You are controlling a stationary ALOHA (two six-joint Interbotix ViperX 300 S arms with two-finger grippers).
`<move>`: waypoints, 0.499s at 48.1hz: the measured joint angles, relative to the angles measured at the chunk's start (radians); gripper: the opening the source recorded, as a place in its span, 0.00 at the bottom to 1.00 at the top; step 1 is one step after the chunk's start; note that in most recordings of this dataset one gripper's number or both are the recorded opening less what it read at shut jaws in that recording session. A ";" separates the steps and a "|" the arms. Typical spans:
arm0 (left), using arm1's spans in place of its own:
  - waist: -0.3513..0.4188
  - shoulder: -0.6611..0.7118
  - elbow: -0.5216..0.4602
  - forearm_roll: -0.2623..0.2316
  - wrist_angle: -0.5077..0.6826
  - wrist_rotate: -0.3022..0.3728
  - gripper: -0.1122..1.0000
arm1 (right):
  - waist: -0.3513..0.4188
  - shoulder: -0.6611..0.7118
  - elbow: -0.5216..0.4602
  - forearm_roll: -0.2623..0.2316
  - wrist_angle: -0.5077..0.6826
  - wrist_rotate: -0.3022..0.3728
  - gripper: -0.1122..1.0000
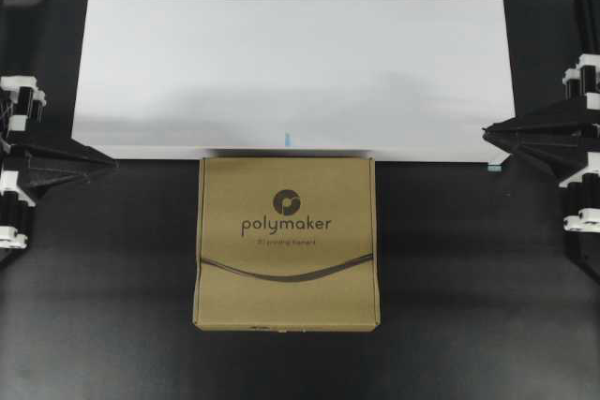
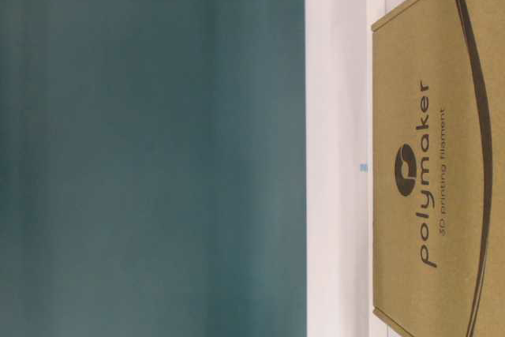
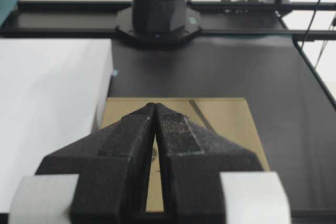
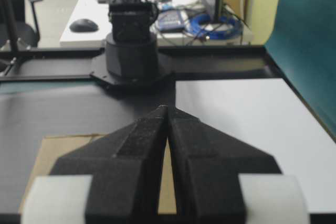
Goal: Place the cardboard box on the stand after clamping it between your arms.
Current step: 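Move both grippers inward toward the sides of the polymaker box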
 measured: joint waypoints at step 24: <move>-0.041 0.127 -0.158 0.038 0.440 -0.057 0.10 | 0.112 0.095 -0.058 0.061 0.509 0.158 0.08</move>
